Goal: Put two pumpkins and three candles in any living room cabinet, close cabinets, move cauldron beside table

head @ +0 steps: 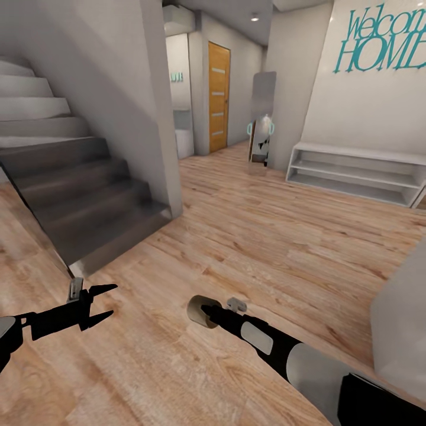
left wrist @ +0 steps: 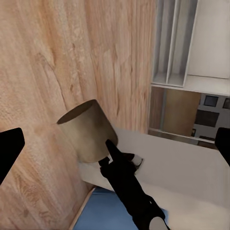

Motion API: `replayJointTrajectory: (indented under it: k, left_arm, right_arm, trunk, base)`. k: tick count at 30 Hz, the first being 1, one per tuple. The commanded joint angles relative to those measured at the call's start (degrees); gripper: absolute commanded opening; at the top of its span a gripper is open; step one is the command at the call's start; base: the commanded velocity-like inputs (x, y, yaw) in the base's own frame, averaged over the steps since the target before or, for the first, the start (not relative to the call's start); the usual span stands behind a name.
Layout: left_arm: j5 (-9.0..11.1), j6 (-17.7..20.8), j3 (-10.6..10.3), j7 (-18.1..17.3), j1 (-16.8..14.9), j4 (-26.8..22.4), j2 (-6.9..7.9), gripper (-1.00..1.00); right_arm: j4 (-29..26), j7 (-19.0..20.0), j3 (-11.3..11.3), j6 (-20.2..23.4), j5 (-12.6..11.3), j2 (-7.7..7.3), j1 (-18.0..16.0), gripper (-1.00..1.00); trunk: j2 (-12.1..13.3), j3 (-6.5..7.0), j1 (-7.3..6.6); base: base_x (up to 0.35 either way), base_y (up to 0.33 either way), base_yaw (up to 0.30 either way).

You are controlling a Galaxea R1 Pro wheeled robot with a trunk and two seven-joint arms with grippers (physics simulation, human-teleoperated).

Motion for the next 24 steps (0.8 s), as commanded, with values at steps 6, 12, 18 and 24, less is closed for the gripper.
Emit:
replayJointTrajectory:
  k: [6,12,18,24]
  left_arm:
    - [0.4,0.1,-0.1,0.3,0.0,0.0,0.05,1.0]
    - [0.4,0.0,-0.1,0.3,0.0,0.0,0.05,1.0]
    - [0.3,0.0,-0.2,0.3,0.0,0.0,0.05,1.0]
    - [0.3,0.0,-0.4,0.4,0.0,0.0,-0.03,1.0]
  right_arm:
    - [0.1,0.3,0.3,-0.1,-0.7,0.27,-0.1,-1.0]
    - [0.1,0.3,0.3,-0.3,-0.7,0.3,-0.1,-1.0]
    - [0.1,0.3,0.4,-0.4,-0.6,0.32,-0.1,-1.0]
    - [0.1,0.3,0.4,-0.3,-0.6,0.29,-0.1,-1.0]
  trunk:
    - [2.4,1.03,-1.33]
    - [4.8,2.11,-2.65]
    - [7.2,3.34,-3.97]
    - [9.6,4.68,-5.29]
  base:
    - [0.0,0.0,0.0]
    - [0.0,0.0,0.0]
    - [0.0,0.0,0.086]
    - [0.0,0.0,0.216]
